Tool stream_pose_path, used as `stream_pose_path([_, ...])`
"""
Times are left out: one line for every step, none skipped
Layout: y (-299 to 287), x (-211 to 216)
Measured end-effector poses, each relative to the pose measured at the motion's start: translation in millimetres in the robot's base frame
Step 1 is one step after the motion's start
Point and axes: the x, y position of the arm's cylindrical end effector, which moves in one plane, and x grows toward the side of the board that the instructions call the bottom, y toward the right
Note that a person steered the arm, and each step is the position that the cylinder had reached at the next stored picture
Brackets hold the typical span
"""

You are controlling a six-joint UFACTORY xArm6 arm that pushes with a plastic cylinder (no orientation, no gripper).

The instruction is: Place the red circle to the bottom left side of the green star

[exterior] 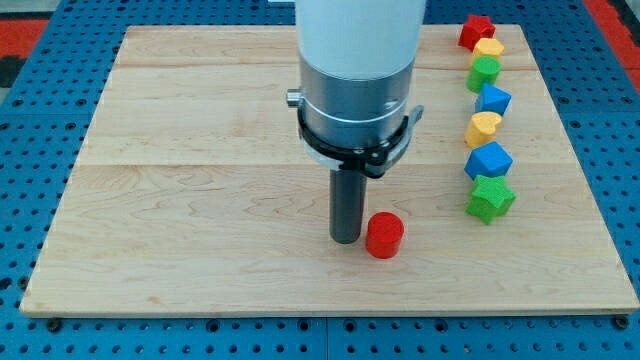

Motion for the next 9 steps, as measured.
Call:
stream_pose_path([13.3, 14.2])
stream_pose_path([30.1, 29.9])
stream_pose_path([31.5, 25.5])
stream_pose_path([27.6, 11.7])
stream_pose_path([27.6, 11.2])
stream_pose_path([33.2, 11.2])
stream_pose_path([44.6, 11.2])
stream_pose_path([61.3, 11.2])
stream_pose_path([73.5, 11.2])
